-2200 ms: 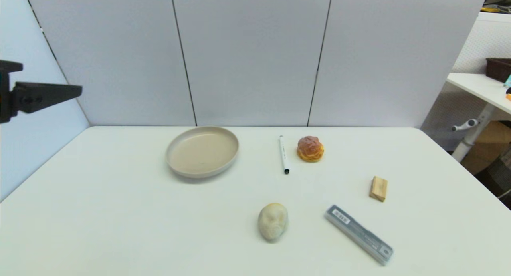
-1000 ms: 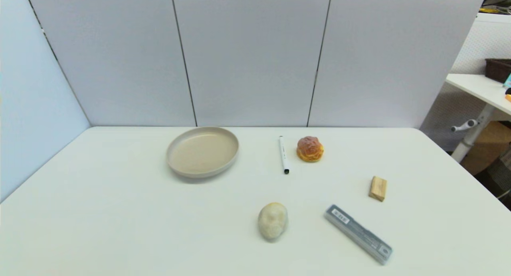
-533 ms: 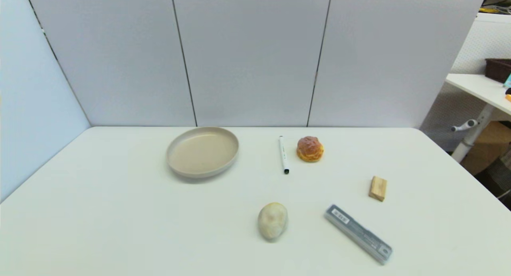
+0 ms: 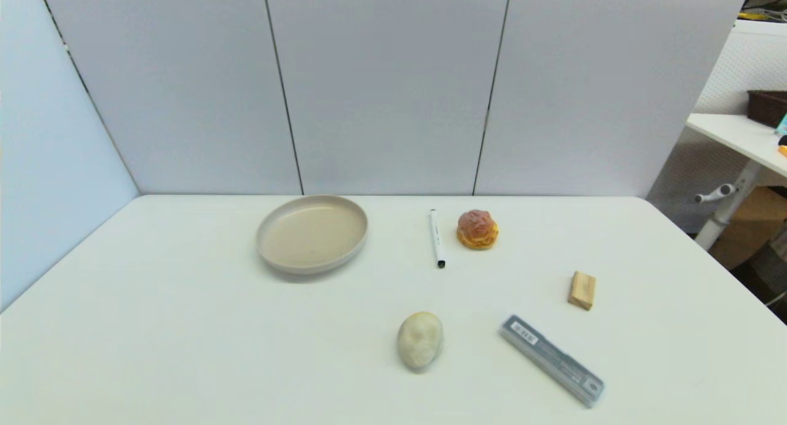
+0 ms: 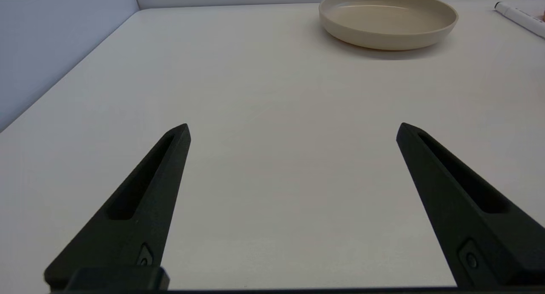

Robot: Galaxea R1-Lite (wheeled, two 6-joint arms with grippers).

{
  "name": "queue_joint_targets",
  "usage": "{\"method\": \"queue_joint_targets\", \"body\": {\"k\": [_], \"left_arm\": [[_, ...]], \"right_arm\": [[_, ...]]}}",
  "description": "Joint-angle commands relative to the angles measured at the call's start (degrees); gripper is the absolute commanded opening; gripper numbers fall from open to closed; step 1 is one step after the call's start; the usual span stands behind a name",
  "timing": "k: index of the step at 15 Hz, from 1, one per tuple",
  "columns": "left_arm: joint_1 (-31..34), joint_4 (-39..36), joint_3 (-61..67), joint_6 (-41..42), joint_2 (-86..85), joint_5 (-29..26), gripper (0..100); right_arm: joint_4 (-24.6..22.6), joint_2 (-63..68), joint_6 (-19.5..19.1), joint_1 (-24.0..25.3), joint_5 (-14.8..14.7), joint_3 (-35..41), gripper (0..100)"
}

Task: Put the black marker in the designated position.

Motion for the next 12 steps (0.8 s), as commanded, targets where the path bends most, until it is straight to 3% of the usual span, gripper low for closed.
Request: {"method": "queue_joint_targets", "body": {"k": [1,12], "left_arm": [[0.0,-0.02,0.0,0.02,0.16,0.05,100],[0.0,-0.02,0.0,0.02,0.16,0.05,100]], "right_arm": [[0.0,0.07,-0.05,0.0,0.03,0.0,100],[0.0,-0.1,0.04,0.0,0.03,0.0,100]]}}
